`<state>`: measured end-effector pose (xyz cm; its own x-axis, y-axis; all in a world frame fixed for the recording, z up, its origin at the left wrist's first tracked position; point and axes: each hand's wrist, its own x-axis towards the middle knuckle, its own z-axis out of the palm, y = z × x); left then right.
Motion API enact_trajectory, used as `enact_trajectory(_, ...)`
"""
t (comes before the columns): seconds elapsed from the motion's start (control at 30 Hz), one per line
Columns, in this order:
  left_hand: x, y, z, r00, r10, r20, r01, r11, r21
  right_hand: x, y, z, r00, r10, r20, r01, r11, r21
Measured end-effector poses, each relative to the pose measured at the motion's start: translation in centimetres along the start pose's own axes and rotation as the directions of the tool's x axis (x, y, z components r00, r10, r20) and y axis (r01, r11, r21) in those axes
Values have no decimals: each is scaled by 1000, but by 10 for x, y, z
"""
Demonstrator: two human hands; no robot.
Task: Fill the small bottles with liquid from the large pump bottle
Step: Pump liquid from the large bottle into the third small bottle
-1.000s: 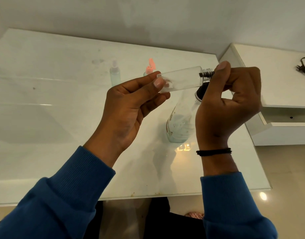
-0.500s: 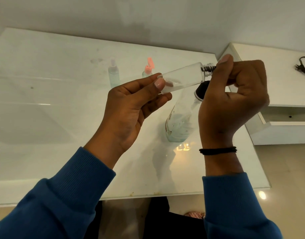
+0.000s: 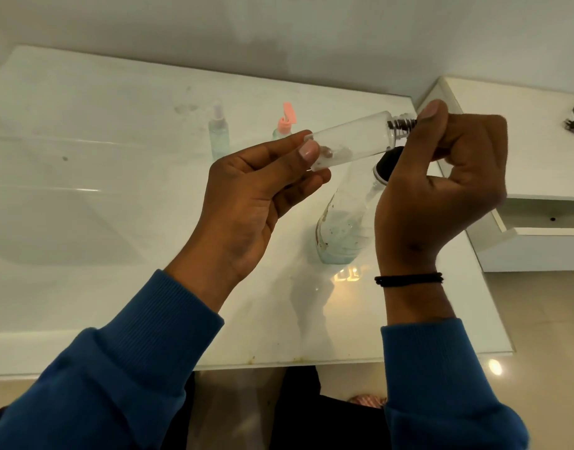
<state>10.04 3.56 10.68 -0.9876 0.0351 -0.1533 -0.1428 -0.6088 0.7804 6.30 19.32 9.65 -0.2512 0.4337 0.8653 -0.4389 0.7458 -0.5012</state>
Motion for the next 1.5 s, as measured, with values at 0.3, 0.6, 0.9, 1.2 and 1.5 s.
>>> enact_trajectory(0.3,0,1,-1,1000,7,6,-7,1000,-3,2,1,0,1000,-15,5,15,1000,2)
enact_trajectory(0.6,1,2,-2,1000,0,0,0,1000,-15,1,-1,1,1000,0,8,0,1000,16)
enact_trajectory(0.9,2,2,-3,1000,-9,-15,8,1000,-13,-1,-4,3,999,53,11,-54,996,77)
enact_trajectory(1.2,1,-2,1,1000,-11,21,11,1000,-1,29,-14,5,828,506,239,-555,798,234)
enact_trajectory(1.5,3,-1,0,1000,-2,7,2,1000,-21,22,-10,15,805,447,390,-548,812,199)
